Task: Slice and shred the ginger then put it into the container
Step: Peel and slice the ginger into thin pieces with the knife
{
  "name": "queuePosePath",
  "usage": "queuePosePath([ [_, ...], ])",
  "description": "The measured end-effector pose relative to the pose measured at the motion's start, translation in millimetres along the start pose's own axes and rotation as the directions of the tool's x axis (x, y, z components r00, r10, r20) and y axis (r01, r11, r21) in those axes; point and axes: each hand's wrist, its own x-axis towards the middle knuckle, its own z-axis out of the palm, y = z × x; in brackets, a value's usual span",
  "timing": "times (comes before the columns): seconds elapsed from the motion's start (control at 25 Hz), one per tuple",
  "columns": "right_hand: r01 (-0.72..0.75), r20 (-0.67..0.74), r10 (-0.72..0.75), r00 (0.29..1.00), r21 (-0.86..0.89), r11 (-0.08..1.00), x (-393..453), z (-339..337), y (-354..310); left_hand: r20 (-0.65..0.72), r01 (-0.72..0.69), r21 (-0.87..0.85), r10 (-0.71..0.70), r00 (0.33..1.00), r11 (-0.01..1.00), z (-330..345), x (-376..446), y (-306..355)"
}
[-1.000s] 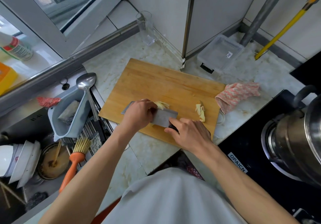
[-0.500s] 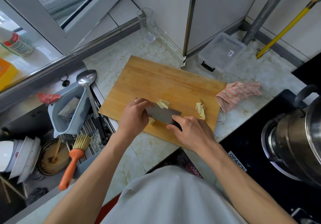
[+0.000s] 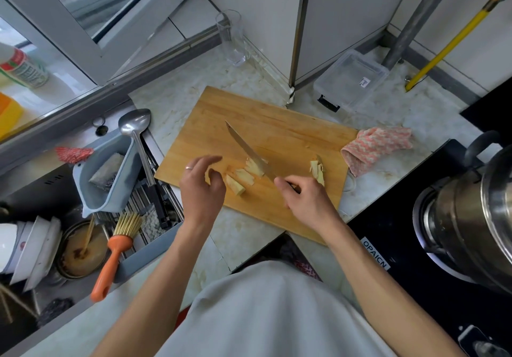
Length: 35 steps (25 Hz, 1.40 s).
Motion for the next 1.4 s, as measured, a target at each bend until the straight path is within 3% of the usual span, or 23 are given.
queuePosePath([
  [0.16, -0.192, 0.105, 0.162, 0.981, 0.429, 0.883, 0, 14, -3, 0.176, 0.099, 0.077, -0.111, 0.978, 0.992, 11, -21, -31],
  [0.28, -0.209, 0.084, 0.193, 0.978, 0.485, 0.849, 2, 21, -4, 0.196, 0.12, 0.066, -0.131, 0.972, 0.991, 22, -30, -43],
  [0.68, -0.039, -0.031, 0.045, 0.998, 0.194, 0.98, 6, 19, 11, 0.183, 0.096, 0.067, -0.107, 0.977, 0.993, 31, -28, -49],
  [0.96, 0.15, 0.129, -0.121, 0.984, -0.25, 0.956, -12, 18, -11, 0.155, -0.104, 0.145, 0.081, 0.985, 0.984, 38, -41, -65],
  [1.16, 0.12, 0.151, -0.072, 0.986, -0.345, 0.931, -25, 30, -30, 0.147, -0.14, 0.203, 0.111, 0.983, 0.969, 38, -43, -68],
  [1.4, 0.072, 0.118, -0.026, 0.993, -0.403, 0.912, -25, 35, -38, 0.096, -0.032, 0.167, 0.016, 0.995, 0.985, 47, -43, -63],
])
